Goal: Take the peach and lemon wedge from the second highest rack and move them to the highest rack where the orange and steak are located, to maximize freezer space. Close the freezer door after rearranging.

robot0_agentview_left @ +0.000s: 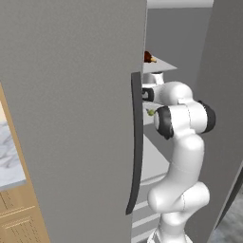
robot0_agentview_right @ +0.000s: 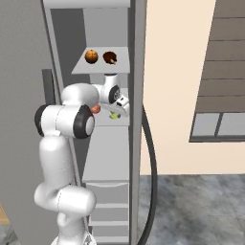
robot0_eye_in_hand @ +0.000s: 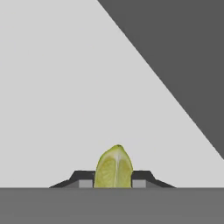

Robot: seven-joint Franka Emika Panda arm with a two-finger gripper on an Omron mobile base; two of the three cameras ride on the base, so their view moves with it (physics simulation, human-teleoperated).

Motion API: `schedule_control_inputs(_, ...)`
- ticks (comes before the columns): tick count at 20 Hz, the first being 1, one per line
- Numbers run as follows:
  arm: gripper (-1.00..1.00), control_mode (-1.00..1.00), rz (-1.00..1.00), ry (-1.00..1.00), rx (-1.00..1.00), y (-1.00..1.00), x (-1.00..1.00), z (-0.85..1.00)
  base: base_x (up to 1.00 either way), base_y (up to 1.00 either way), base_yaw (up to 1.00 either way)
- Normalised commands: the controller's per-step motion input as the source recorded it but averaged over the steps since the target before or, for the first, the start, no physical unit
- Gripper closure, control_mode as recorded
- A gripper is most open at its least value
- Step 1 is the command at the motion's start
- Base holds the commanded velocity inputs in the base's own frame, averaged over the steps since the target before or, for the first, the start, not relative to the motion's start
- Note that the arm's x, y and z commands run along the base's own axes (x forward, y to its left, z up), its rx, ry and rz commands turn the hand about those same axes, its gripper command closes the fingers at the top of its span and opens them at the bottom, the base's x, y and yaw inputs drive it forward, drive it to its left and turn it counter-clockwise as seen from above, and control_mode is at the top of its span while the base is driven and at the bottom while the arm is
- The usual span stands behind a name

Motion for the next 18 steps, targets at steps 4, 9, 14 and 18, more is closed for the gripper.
schedule_control_inputs(4,1.00,-1.00,-0.14,-0.12,0.00,-0.02,-0.42,0.01,0.00,0.00,0.00)
schedule_control_inputs(9,1.00,-1.00,-0.10,-0.06,0.00,0.00,-0.46,0.14,0.00,0.00,0.00)
schedule_control_inputs(14,1.00,-1.00,-0.03,-0.05,0.00,-0.02,-0.50,0.27,0.00,0.00,0.00)
schedule_control_inputs(18,1.00,-1.00,0.00,-0.08,0.00,0.00,-0.53,0.39,0.00,0.00,0.00)
